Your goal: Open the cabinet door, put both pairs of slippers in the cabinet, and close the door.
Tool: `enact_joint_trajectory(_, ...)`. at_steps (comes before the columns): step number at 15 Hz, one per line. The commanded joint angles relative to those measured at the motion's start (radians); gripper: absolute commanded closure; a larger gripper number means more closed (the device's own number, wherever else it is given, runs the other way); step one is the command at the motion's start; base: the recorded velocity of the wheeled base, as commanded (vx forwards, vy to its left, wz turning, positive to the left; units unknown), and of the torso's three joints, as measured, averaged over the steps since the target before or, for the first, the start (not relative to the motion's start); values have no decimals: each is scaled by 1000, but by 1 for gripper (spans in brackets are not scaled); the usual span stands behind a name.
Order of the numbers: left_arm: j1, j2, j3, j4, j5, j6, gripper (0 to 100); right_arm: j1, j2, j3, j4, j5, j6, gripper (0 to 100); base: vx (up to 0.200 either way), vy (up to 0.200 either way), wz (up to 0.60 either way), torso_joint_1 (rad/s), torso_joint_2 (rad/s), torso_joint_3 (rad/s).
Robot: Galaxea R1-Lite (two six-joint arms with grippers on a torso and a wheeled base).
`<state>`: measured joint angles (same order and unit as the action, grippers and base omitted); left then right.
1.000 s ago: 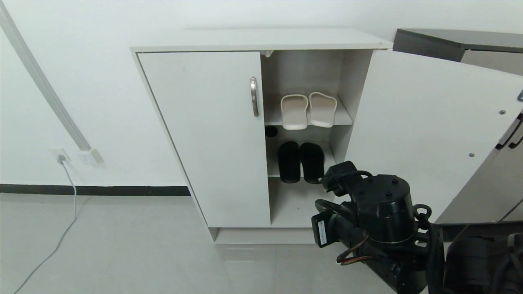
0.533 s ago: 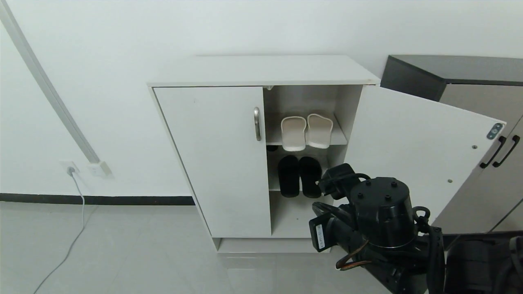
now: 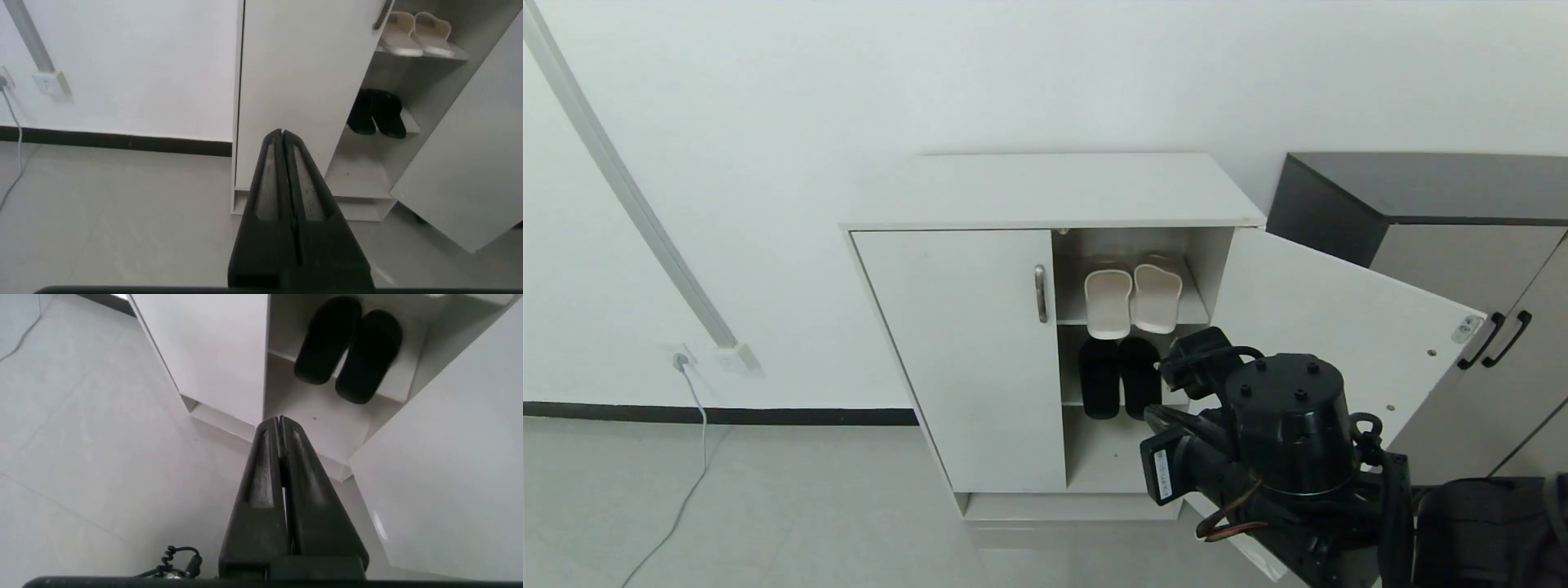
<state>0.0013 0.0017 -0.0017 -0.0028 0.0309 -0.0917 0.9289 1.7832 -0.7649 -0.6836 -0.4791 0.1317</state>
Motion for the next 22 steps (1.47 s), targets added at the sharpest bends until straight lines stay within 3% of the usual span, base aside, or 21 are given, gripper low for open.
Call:
enact_joint_trajectory(1,0,1,0,0,0,0,100,1,-4,3,-1,-1,0,100,0,0,0,183,-500,-305)
enact_joint_trajectory(15,0,0,0,0,0,0,100,-1,-5,6,-1,-1,0,100,0,0,0,237,-551,-319)
enact_joint_trajectory(22,0,0,0,0,0,0,100,-1,-4,10,1,1,-1,100,0,0,-86,23,-58,-30)
